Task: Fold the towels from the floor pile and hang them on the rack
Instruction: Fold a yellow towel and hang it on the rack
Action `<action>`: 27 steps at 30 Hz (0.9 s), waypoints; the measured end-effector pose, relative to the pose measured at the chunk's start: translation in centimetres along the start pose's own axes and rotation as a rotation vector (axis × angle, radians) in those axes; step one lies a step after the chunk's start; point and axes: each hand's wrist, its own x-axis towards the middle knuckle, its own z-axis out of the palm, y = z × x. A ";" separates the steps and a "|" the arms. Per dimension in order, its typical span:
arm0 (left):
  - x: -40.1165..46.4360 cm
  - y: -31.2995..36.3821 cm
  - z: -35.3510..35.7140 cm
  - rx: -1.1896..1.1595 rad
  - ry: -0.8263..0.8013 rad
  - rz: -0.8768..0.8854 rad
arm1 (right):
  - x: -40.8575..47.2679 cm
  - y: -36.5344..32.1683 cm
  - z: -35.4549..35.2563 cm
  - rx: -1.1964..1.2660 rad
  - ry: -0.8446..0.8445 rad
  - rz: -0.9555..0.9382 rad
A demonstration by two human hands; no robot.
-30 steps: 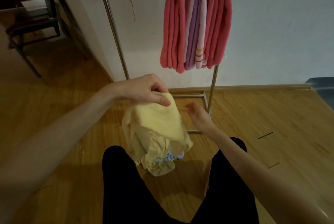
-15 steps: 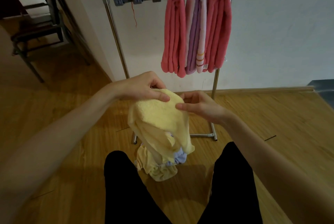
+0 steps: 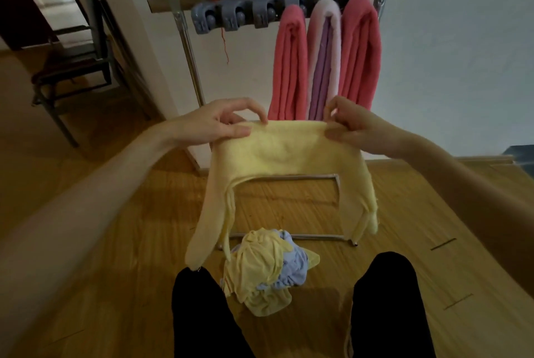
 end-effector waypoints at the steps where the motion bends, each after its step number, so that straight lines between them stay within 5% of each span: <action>1: 0.3 0.3 -0.7 0.058 -0.011 -0.005 | 0.9 -0.7 -0.6 -0.108 -0.009 -0.060; 9: 4.8 1.1 -6.3 0.590 0.082 -0.087 | 8.5 -3.7 -2.8 -0.797 -0.092 -0.161; 20: 13.7 -1.1 -13.9 0.759 0.598 0.097 | 21.2 -3.1 -2.0 -0.469 0.611 -0.081; 27: 17.3 -2.7 -15.0 0.780 0.857 0.132 | 25.0 -3.1 1.1 -0.450 0.837 -0.048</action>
